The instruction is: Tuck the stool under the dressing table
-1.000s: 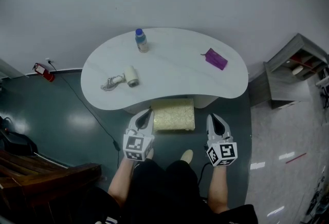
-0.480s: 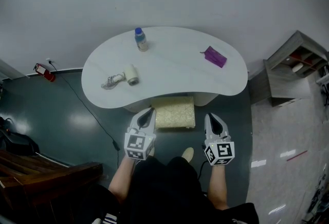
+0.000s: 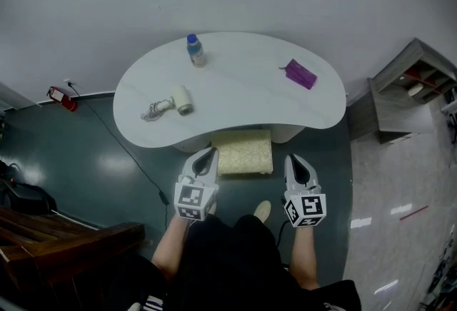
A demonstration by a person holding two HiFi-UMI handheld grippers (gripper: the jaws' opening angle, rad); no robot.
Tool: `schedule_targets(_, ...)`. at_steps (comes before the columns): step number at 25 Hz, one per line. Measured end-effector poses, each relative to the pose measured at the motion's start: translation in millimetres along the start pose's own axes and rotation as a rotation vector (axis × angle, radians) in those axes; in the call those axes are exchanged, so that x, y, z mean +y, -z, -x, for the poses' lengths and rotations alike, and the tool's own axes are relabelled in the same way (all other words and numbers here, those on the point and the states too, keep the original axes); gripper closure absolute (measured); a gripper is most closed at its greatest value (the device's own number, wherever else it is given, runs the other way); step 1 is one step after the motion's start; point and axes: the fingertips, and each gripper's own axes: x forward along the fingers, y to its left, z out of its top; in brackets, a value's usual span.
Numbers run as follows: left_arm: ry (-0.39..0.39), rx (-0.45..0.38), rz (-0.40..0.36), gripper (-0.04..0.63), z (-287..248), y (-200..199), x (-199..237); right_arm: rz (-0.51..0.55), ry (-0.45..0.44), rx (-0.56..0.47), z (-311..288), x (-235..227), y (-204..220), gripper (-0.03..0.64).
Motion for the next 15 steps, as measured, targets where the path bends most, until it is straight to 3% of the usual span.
schedule_targets(15, 0.006, 0.007, 0.005, 0.588, 3.9, 6.4, -1.6, -0.003, 0.003, 0.012, 1.6, 2.5, 9.2, 0.611)
